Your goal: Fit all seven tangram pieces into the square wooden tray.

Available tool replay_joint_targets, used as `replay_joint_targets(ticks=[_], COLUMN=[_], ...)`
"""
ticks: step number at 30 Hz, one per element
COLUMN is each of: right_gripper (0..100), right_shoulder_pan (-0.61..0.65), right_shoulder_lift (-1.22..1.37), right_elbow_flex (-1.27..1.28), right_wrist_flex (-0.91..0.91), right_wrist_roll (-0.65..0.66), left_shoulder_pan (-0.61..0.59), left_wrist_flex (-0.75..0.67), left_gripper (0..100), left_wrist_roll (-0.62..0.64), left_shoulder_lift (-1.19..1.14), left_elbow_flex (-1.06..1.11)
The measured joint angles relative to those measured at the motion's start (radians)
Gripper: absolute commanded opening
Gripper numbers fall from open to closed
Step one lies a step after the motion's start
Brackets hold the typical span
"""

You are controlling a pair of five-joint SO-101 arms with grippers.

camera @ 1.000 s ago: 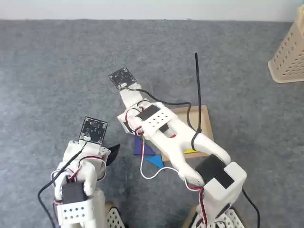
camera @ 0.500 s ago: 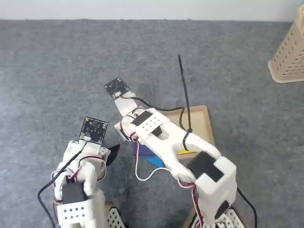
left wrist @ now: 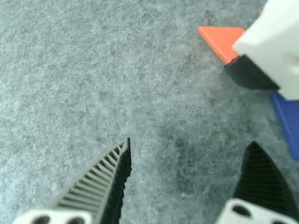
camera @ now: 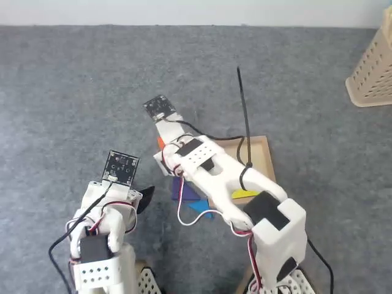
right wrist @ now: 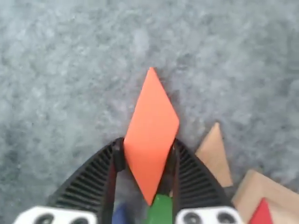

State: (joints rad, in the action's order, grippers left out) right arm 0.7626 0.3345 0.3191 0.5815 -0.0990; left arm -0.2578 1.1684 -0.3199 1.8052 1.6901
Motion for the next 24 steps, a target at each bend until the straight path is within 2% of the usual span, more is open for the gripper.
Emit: replay_joint_targets(ticks=[5, 10, 17, 24], right_gripper=[1.6, 1.6, 1.6, 1.3], right_shoulder_pan=[-0.015, -0.017, -0.054, -0.25], right_shoulder_lift=[-0.008, -0.187, -0.529, -0.674], right_elbow_flex=[0.0, 0.002, 0.002, 0.002], right_wrist_flex=[0.006, 0.117, 0.39, 0.695], right_wrist_roll=[0.0, 0.011, 0.226, 0.482], left_shoulder_pan=[0.0, 0.0, 0.0, 0.0], left_wrist_flex=[0.0, 0.0, 0.0, 0.0], left_gripper=[35, 35, 35, 35], left_wrist_roll=[0.0, 0.0, 0.0, 0.0], left_shoulder_lift=[0.0, 0.0, 0.0, 0.0], left_elbow_flex=[0.0, 0.0, 0.0, 0.0])
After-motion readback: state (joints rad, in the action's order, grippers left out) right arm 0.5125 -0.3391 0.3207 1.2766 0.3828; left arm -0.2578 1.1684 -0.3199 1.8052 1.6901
